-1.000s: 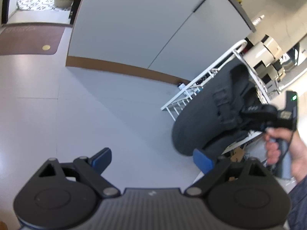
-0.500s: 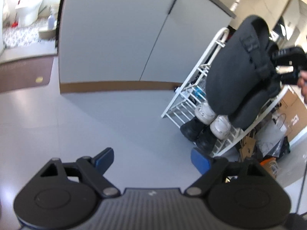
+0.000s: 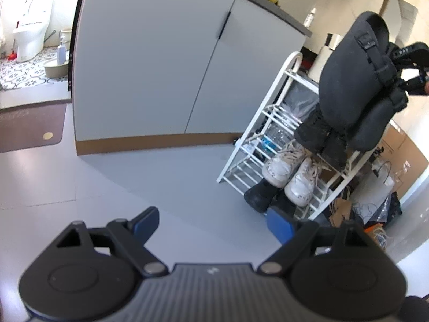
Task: Organize scattered shoes
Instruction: 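Lift the black clogs with the right tool and carry them to the rack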
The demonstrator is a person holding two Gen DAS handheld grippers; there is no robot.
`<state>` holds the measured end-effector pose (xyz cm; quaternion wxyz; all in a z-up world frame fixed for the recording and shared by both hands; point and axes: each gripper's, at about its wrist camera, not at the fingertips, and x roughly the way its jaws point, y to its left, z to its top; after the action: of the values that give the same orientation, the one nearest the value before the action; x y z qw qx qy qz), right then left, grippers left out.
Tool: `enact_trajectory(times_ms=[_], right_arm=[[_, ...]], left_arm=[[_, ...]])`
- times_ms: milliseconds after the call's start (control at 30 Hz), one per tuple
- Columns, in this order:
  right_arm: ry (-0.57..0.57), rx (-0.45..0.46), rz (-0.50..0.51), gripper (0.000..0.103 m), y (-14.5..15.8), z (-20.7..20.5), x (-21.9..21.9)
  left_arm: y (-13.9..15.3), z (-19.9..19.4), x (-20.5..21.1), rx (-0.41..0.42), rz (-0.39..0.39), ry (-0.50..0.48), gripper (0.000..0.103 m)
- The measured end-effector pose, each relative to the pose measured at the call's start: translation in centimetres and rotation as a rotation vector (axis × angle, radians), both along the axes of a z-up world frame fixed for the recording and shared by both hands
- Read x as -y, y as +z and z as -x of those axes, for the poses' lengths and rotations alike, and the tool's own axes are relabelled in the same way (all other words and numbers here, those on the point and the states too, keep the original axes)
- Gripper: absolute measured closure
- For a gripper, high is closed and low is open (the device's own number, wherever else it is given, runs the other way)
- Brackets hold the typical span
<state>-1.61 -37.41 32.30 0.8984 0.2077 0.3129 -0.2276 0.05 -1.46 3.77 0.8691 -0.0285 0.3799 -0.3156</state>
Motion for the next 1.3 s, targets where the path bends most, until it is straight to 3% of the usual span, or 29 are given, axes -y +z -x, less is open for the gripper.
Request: enact_trajectory(times_ms=[367,567,900,1033,1300], right_arm=[[-0.033,0.042,0.016,0.077,-0.8,-1.2,5.7],[-0.055,0.04,0.029,0.077,-1.6,-1.3,7.2],[-0.078,0.026,0.014,0.077,-3.1,-4.7,11.7],[-0.111,0.007,0.018,0.077,-4.8,-6.5,13.0],[-0.206,-0.044,0.023,0.077,-5.1,-7.8,17.6]], left_arm=[[0.4,1.0,0.6,0.063,0.024,-0.057,0.016],[0.4,0.7,0.9,0.057,0.047,-0.034,0.016],[-0.8,-0.1,2.7,0.042,0.006,-0.032,0.016],[-0.8,-0.5,2.5,0.042,0.019,-0.023,0.016],[-1.4,-1.2,2.3,0.018,-0.002,-0.022,0.016]])
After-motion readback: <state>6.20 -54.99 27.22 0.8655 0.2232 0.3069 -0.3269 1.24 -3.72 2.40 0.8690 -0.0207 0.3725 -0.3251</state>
